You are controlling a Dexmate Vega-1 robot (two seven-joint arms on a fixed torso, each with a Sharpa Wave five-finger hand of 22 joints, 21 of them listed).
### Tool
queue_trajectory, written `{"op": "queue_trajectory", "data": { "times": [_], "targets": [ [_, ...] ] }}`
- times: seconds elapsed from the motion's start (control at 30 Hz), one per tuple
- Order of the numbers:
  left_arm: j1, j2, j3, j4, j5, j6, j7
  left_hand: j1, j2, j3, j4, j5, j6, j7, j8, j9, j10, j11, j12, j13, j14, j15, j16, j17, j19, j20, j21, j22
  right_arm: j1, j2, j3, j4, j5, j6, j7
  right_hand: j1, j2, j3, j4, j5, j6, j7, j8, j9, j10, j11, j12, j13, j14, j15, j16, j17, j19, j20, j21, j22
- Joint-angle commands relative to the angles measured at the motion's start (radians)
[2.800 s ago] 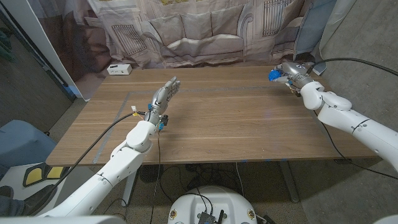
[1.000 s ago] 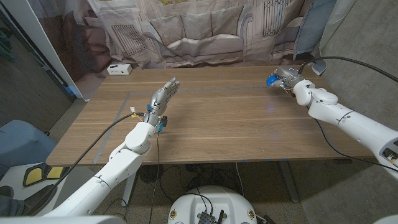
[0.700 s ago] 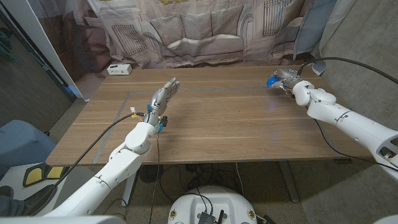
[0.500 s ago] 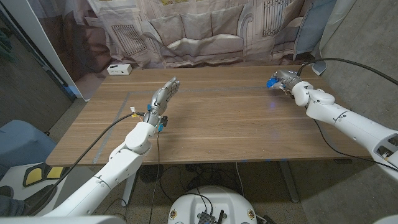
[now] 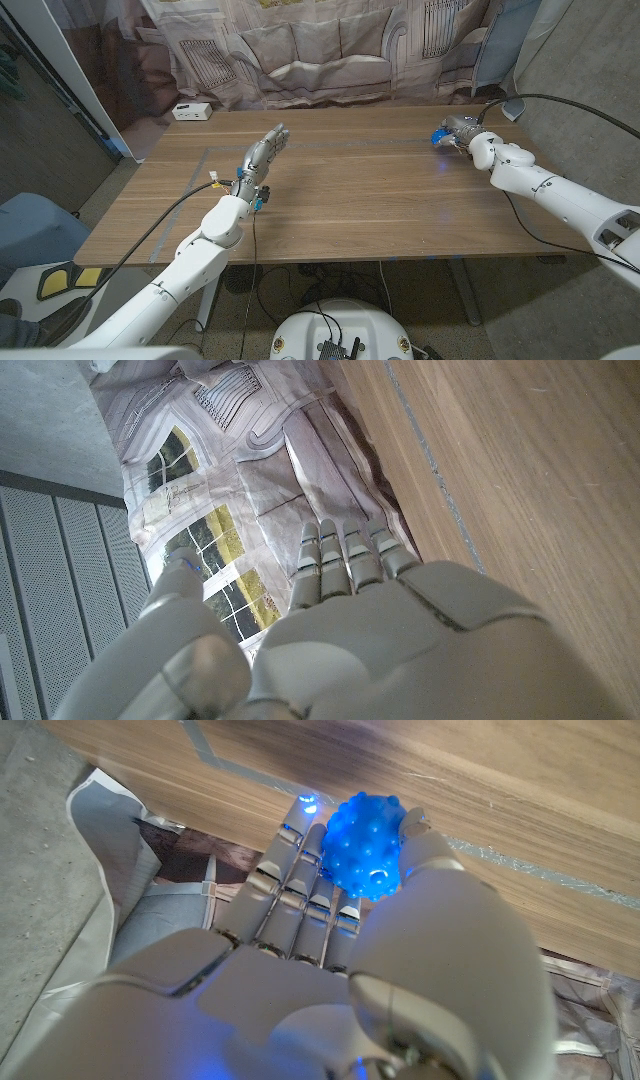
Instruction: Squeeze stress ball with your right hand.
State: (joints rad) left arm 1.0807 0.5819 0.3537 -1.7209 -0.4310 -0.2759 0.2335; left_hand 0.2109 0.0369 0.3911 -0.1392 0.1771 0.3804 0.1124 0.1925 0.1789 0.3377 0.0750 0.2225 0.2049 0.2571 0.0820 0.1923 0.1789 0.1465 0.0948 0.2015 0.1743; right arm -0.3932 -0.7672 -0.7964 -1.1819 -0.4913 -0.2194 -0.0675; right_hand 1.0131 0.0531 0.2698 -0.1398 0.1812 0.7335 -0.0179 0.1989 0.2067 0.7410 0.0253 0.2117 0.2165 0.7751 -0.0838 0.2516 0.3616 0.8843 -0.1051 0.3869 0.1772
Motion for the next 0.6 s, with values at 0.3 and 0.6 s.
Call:
{"op": "queue_trajectory", "data": {
  "times": [0.3,0.6],
  "targets": [
    [-0.007,0.000,0.000,0.009,-0.009,0.008,-0.007,0.008,0.000,0.008,0.001,-0.001,0.008,-0.002,-0.002,0.003,0.003,0.001,-0.003,0.002,0.010,0.000,-0.002,0.002,0.004,-0.008,-0.003,0.004,0.044,0.030,-0.058,0.079,-0.009,-0.018,0.011,-0.015,0.001,-0.002,0.006,0.007,-0.010,0.000,0.005,0.002,-0.012,-0.001,-0.007,0.001,-0.017,-0.033,-0.005,0.004,-0.005,0.010,-0.011,0.001],
    [-0.004,0.010,0.001,-0.010,-0.003,0.022,-0.005,0.008,0.000,0.008,0.001,-0.001,0.009,-0.003,-0.002,0.003,0.004,-0.002,-0.003,0.002,0.011,-0.002,-0.002,0.002,0.004,-0.007,-0.003,0.004,0.051,0.036,-0.070,0.104,-0.004,-0.021,0.009,-0.003,0.006,0.007,-0.002,0.009,-0.013,-0.001,0.004,0.002,-0.018,-0.004,-0.009,0.001,-0.030,-0.029,-0.015,-0.002,-0.017,0.011,-0.019,0.001]
  ]
}}
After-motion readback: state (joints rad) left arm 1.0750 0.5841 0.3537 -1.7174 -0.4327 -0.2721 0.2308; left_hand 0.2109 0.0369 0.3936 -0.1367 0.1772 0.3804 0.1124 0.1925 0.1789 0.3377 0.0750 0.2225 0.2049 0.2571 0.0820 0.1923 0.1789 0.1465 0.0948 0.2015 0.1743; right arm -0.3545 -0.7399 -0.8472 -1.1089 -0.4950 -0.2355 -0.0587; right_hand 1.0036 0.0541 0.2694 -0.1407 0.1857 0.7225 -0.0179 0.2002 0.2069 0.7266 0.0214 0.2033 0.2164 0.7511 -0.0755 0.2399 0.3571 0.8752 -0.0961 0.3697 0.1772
